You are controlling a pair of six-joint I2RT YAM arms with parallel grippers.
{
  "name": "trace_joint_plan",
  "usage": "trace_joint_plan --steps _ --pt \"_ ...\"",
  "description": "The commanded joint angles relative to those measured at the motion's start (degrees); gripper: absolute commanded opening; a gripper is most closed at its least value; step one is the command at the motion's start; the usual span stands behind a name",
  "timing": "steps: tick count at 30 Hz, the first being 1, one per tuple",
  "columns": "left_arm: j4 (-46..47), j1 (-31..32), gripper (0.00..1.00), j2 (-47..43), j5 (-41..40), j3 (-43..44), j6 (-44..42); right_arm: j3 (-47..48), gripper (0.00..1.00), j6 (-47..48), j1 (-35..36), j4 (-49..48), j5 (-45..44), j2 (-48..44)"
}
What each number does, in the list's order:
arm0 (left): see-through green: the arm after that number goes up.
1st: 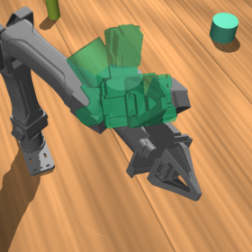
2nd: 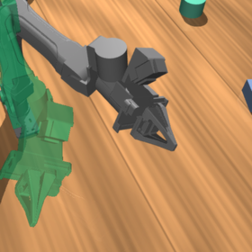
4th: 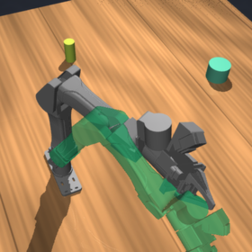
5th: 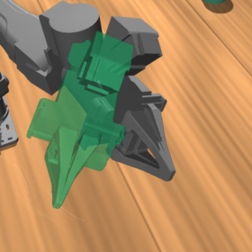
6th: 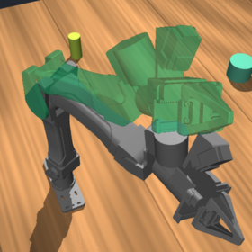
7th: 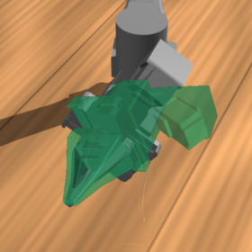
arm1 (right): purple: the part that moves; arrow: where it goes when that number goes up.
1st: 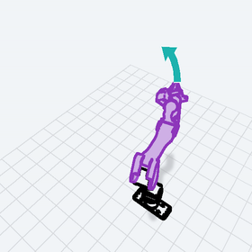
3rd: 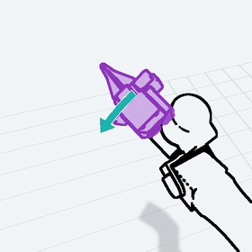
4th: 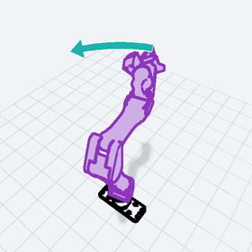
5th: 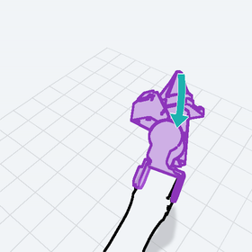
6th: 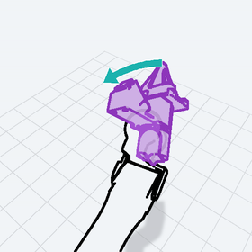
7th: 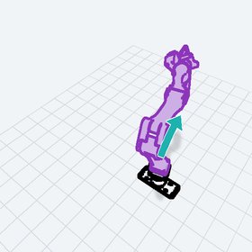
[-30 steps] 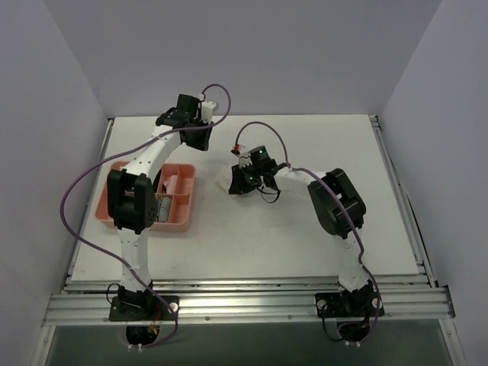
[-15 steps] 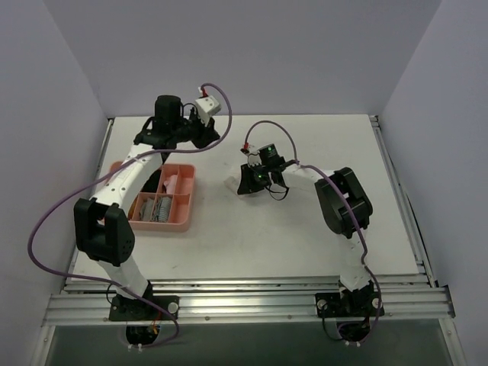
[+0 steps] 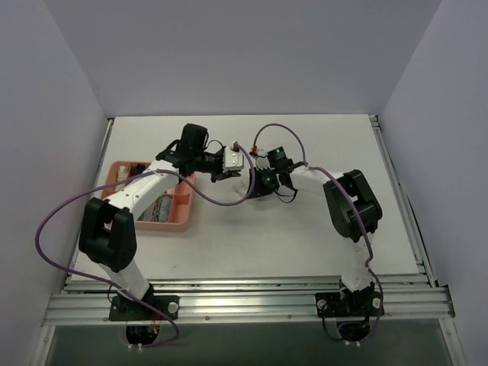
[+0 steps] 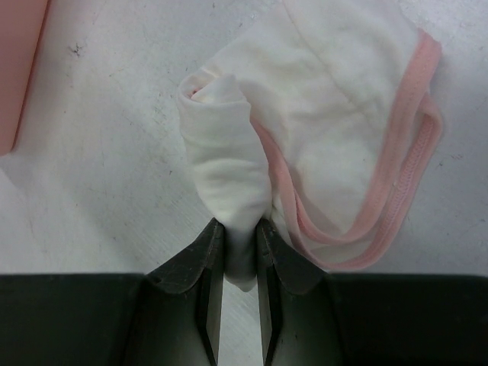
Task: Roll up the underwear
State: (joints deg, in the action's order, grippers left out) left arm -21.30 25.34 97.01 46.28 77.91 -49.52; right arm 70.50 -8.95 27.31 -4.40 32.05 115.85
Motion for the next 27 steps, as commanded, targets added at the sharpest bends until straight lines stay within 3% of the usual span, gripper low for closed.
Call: trace_joint_plan --steps 1,6,12,27 --pt "-2.2 2.0 0.27 2.9 0.4 1.2 -11.1 -6.5 0.0 3.4 -0.2 23.8 -7.6 6.0" --pt "-6.1 3.2 0.35 7.2 -0.1 3.1 -20.4 -7.0 0.0 3.6 0.1 23.4 -6.0 6.0" --pt "-11.7 4.4 0.38 12.1 -4.1 7.4 -26.7 -7.2 0.0 3.9 0.6 23.4 -4.7 6.3" --pt "-6.6 6.5 0.43 17.9 -10.4 8.6 -29.6 -7.6 0.0 4.6 2.4 23.3 -2.5 5.4"
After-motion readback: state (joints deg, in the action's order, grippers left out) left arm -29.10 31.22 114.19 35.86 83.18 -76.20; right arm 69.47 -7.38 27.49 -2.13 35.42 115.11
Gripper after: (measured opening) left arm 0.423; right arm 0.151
